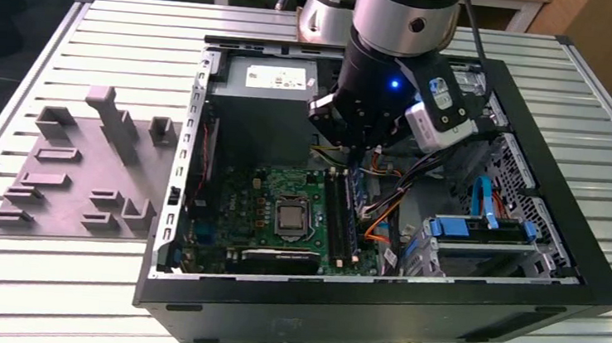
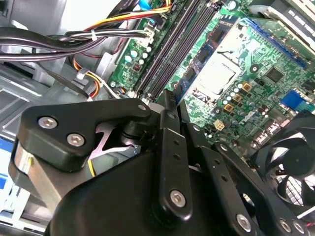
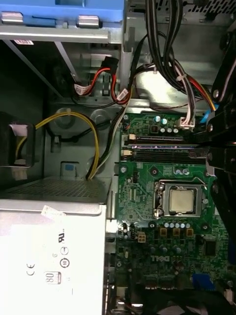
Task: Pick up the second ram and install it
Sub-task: 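Insert the second ram into the second slot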
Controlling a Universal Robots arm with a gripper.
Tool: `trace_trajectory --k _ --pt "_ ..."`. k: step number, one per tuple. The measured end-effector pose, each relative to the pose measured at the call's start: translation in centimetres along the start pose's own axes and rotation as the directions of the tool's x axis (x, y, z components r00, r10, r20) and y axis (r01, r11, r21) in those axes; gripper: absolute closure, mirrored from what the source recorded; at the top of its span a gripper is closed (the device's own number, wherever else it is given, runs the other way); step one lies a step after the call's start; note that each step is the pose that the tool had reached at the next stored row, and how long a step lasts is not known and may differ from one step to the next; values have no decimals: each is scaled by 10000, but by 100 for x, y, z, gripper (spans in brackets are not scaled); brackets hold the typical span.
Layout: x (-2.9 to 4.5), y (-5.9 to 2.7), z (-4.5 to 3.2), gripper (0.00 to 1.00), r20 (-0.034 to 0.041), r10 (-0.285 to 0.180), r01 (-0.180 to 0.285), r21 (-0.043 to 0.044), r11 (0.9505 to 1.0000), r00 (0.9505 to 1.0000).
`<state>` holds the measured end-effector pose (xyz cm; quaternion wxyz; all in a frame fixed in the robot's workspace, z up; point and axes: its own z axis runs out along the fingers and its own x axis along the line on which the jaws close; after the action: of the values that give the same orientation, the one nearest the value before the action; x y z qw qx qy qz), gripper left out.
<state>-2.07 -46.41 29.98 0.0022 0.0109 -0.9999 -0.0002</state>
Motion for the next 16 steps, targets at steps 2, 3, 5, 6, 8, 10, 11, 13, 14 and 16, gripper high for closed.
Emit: trace_trajectory --k 2,3,5,6,8,10,11,13,14,16 --pt "0 0 1 86 -1 0 0 2 10000 10000" --pt "0 0 2 86 -1 0 0 0 10000 10000" --pt "1 0 7 86 1 1 -1 -3 10000 10000" --pt "6 1 15 86 2 3 -3 -7 10000 10000" --pt "11 0 39 86 0 5 -5 -1 10000 10000" --pt "11 0 74 86 0 9 -9 0 10000 10000" --pt "12 0 92 86 0 11 -11 0 10000 10000" --pt "12 0 130 86 -1 12 -12 -2 10000 10000" --pt "12 0 148 86 -1 12 -12 -2 10000 10000" --pt "12 0 184 86 -2 12 -12 -1 10000 10000"
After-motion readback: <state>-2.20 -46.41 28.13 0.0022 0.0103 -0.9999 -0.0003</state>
